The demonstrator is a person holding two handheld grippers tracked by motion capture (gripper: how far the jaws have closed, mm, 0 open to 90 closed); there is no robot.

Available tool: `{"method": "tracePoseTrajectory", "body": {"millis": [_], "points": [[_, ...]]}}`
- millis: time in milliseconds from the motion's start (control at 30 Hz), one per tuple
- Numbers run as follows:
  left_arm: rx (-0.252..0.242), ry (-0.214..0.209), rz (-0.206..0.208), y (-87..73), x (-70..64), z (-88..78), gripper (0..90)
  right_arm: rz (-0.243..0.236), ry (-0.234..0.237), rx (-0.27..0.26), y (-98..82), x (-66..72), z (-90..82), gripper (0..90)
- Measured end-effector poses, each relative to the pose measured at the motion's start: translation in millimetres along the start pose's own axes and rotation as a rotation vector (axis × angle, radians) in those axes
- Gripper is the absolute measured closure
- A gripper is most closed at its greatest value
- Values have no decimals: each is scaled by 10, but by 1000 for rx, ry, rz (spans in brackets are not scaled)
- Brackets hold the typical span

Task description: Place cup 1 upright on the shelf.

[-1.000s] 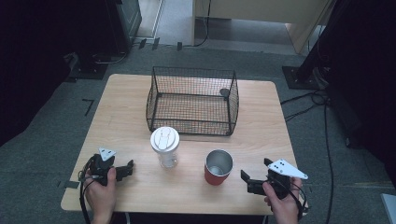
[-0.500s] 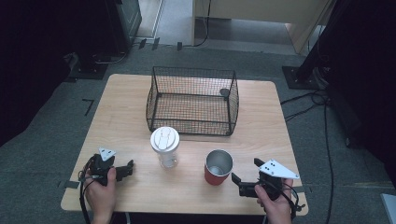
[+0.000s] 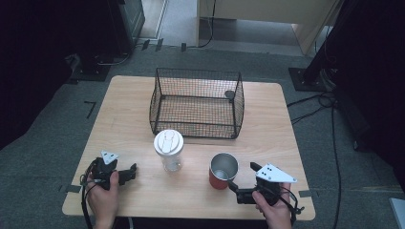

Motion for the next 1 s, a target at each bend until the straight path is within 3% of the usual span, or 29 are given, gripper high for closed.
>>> {"method": "tracePoseTrajectory", "body": {"millis": [267, 533, 1000], "points": [[0, 0, 0, 0, 0, 0, 0, -5, 40, 5, 1, 89, 116, 0], [0, 0, 0, 0, 0, 0, 0, -28, 47, 20, -20, 183, 246, 0], [0, 0, 0, 0, 0, 0, 0, -53, 11, 19, -36, 246, 424, 7]]}}
Point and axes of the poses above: each handheld gripper's, and its own axes: z roughly forward along the jaws, y roughly out of its top, x roughly to its left, the point moved 3 cm from there along z, roughly forward along the jaws, and after that the axes turned 11 degrees about -x, right-handed, at the moved point
